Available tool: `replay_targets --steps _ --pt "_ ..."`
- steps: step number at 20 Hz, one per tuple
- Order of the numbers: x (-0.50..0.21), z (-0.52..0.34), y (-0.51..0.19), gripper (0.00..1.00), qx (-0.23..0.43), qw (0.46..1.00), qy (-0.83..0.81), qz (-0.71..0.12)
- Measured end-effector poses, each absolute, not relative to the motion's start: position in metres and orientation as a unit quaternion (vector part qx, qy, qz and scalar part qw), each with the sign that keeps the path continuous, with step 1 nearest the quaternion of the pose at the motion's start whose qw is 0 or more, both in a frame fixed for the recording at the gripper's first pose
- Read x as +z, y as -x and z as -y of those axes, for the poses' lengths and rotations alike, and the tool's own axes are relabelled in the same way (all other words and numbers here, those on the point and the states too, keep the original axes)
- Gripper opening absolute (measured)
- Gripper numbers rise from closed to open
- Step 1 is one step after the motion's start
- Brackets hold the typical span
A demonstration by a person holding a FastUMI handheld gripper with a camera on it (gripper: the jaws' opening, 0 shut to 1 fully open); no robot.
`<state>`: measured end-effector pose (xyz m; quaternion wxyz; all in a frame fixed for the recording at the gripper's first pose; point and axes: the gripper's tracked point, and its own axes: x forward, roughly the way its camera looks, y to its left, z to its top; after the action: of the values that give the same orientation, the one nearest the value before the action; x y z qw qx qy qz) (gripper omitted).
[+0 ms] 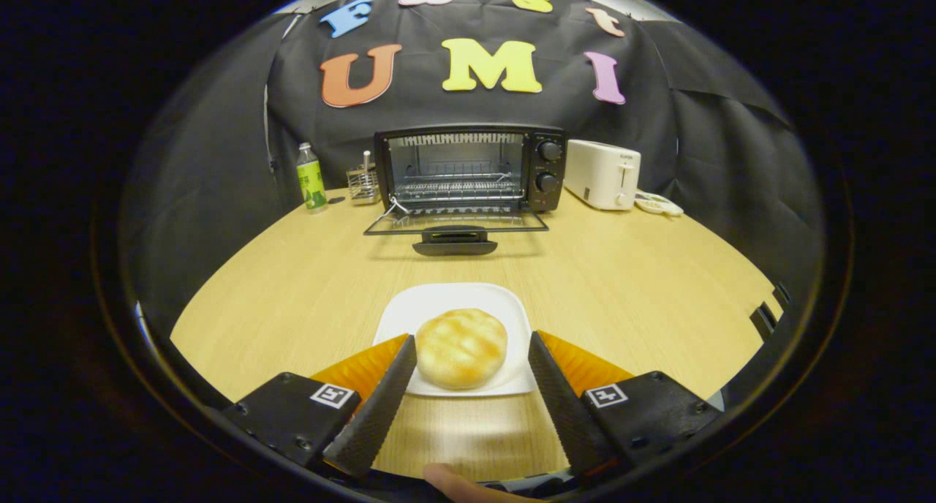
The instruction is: Open the toaster oven, put the food inside, and close the toaster oven door.
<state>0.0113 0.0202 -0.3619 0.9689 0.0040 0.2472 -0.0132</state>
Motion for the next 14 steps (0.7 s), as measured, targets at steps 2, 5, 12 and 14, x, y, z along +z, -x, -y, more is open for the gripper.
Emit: replay_targets --steps 2,5,12,14 --pt "-0.367 -0.021 -0.011 1.00 -0.021 0.971 -0.003 -0.238" --pt "-0.376 -0.024 -0.013 1.00 -0.023 0.969 0.006 -0.246" --pt "-0.388 -0.026 -0.020 1.00 -0.031 0.969 0.010 -0.244" --pt "-0.390 -0.027 -0.022 0.99 -0.028 0.970 0.006 -0.242"
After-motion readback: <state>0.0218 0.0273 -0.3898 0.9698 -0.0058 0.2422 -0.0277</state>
